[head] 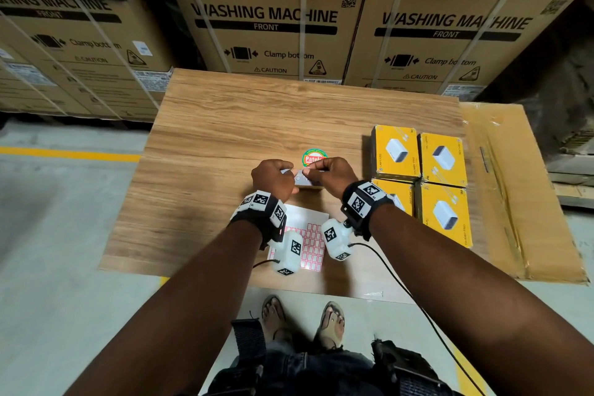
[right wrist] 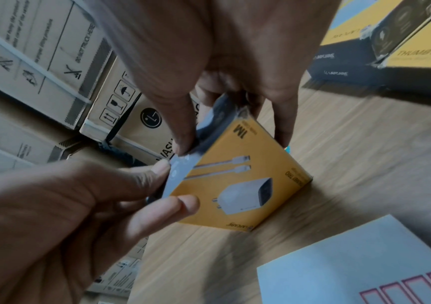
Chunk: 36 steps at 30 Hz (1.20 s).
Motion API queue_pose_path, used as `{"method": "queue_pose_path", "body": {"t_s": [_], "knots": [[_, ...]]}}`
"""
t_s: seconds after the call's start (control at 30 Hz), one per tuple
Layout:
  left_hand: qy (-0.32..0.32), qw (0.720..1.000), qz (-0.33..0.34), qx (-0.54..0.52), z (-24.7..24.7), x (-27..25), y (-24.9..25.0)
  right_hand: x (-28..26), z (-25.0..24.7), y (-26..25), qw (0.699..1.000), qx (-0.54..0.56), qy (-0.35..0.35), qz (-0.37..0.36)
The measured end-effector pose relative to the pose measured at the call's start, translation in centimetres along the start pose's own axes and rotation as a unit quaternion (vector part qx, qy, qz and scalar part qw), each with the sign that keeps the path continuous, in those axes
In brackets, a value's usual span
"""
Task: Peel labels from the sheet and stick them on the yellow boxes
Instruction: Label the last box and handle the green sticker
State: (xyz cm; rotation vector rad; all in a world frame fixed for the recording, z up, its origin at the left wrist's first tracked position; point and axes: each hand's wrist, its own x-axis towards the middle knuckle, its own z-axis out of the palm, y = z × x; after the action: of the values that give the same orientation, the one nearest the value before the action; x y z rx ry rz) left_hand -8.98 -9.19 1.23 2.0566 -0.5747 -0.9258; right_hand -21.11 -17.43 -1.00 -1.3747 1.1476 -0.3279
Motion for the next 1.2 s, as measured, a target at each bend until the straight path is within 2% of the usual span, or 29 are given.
{"method": "queue_pose_path", "body": {"t_s": [0.13,0.27,0.43,0.53,0.63,0.77,0.93,1.03,1.2], "knots": [[0.001,1.0,-0.004,-0.016,0.0,0.2,-0.4,0.5,-0.2,0.3,0.999,-0.01,-0.026,0.036],[-0.005,0.997,-0.023,-0.075,0.1,0.4,-0.7,0.7,-0.1,1.7,0.997,-0.048,-0.011,0.061],[-0.044,0.984,-0.094,-0.147,0.0,0.5,-0.8,-0.5,-0.1,1.4,0.991,0.029,-0.039,0.126],[-0.083,0.961,-0.144,-0.221,-0.3,0.4,-0.5,-0.7,0.0,0.7,0.986,0.08,-0.051,0.14],[-0.073,0.962,-0.138,-0.223,-0.4,0.2,-0.5,-0.7,0.1,0.3,0.991,0.052,-0.051,0.108],[-0.046,0.966,-0.116,-0.226,-0.9,-0.1,-0.2,0.2,0.7,1.3,0.999,-0.028,0.0,0.047],[-0.022,0.97,-0.085,-0.227,-1.8,-0.2,0.2,-0.6,0.9,-0.4,0.999,0.048,0.007,0.013],[-0.005,0.972,-0.089,-0.217,-2.4,-0.1,0.7,-0.8,0.8,-1.1,0.998,0.044,0.018,-0.031],[-0.035,0.975,-0.081,-0.205,-3.0,-0.4,1.3,-1.3,0.3,-2.1,0.994,0.047,0.041,-0.091]]}}
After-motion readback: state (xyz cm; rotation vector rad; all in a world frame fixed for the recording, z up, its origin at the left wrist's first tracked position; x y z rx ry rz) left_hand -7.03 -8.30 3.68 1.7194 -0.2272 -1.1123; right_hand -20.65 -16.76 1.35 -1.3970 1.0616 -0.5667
